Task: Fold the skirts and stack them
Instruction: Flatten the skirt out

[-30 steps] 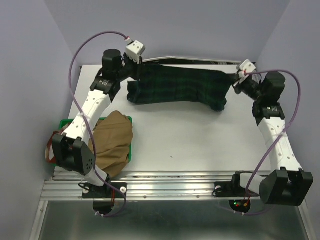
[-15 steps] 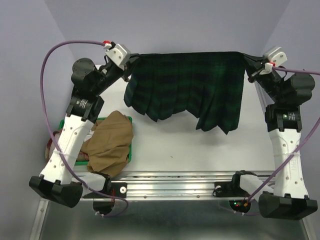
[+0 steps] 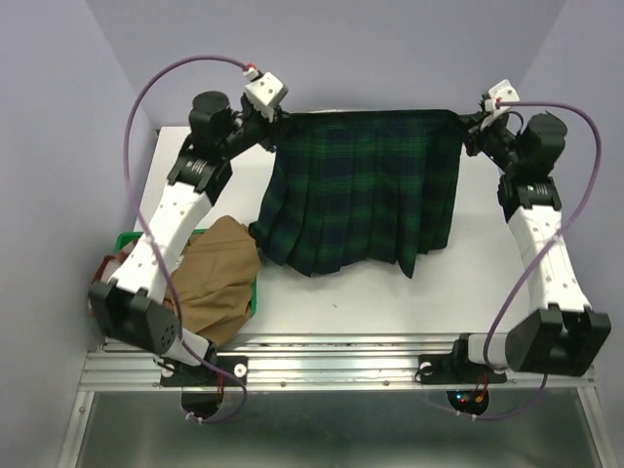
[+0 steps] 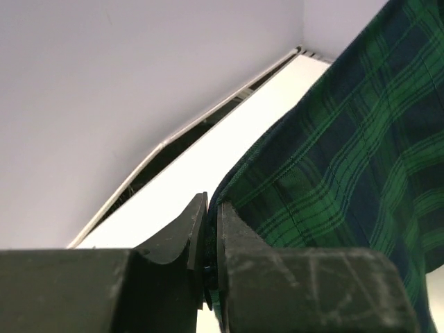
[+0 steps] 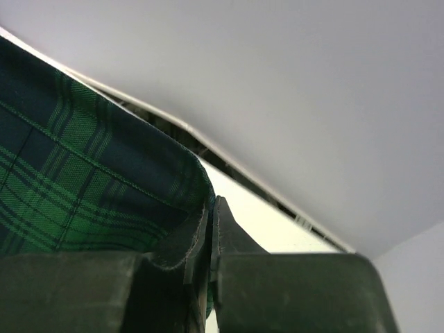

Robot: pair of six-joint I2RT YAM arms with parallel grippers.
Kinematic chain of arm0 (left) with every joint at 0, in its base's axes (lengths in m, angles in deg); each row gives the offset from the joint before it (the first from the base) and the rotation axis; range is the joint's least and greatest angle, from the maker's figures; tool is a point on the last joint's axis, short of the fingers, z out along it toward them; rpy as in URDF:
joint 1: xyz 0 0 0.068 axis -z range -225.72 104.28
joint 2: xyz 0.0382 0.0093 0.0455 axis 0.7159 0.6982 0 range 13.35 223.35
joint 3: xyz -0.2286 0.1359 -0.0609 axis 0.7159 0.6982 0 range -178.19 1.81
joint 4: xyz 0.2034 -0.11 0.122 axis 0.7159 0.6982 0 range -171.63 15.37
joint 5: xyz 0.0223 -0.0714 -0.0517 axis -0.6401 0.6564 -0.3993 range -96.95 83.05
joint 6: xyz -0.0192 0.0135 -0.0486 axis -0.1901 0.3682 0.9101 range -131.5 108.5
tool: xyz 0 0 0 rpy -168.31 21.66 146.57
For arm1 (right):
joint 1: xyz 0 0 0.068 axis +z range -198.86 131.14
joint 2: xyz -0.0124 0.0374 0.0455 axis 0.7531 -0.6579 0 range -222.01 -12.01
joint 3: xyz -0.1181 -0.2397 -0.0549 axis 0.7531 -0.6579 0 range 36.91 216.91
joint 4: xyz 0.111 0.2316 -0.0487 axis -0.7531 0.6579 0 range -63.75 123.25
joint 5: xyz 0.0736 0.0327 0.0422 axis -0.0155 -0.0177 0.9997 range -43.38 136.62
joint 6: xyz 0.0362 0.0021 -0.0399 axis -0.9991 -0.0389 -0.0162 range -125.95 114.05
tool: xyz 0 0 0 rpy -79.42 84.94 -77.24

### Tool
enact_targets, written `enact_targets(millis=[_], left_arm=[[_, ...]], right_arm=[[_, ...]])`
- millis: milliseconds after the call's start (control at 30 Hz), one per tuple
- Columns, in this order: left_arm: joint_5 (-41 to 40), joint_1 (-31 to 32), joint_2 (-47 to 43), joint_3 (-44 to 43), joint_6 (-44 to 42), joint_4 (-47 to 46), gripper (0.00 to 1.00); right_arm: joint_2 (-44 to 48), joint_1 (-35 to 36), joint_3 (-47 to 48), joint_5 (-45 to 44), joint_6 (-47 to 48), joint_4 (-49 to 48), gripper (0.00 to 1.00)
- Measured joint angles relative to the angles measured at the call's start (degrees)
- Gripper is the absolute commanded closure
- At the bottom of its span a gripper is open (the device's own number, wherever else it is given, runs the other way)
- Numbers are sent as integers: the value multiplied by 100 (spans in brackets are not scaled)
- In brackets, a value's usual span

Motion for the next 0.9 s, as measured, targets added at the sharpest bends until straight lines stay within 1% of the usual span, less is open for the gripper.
enact_targets(millis=[67,133,200,300,367,433,467,533,567,600,667,700,733,767,833,900], left_arm=[[-136,0,754,-474,39,-2,100],[-332,0,1633,-1139,63,-13,100],[-527,-2,2570,-2105,74,79,100],[-828,0,3880,-3773,125,184,100],[-973,0,4465,-4638,125,155,100],[-1040,0,4671,-5005,109,28,100],[-1047,0,4664,-4975,70,-155,100],[-1021,0,4457,-4631,-28,-686,100],[-979,-2,4207,-4172,-127,-1086,100],[-929,-2,4072,-3906,-271,-1244,100],[-815,0,3720,-3296,-577,-1644,100],[-745,0,3617,-3060,-728,-1803,100],[-634,-2,3401,-2564,-981,-1945,100],[-605,4,3298,-2277,-1117,-2044,100],[-487,50,2997,-1263,-1639,-2149,100],[-446,162,2861,-437,-2020,-2201,100]], right_arm=[[-542,-13,140,-111,-46,-39,99],[-1141,-15,328,-267,-94,-138,99],[-1775,-22,678,-461,-195,-186,99],[-2601,-24,1480,-688,-404,-282,99],[-3084,-24,2138,-787,-553,-389,99],[-3346,-24,2715,-822,-660,-435,99],[-3383,-24,2874,-820,-688,-468,99],[-3370,-26,3084,-767,-695,-702,99],[-3335,-28,3104,-719,-678,-879,99],[-3296,-39,3101,-597,-636,-1104,99],[-3154,-59,2785,-426,-479,-1508,99],[-2975,-92,2295,-236,-249,-1808,99],[-2822,-122,1888,-74,-90,-1967,99],[-2715,-140,1543,35,114,-2127,99],[-2428,-179,433,363,741,-2402,99],[-2249,-216,-717,568,1423,-2474,99]])
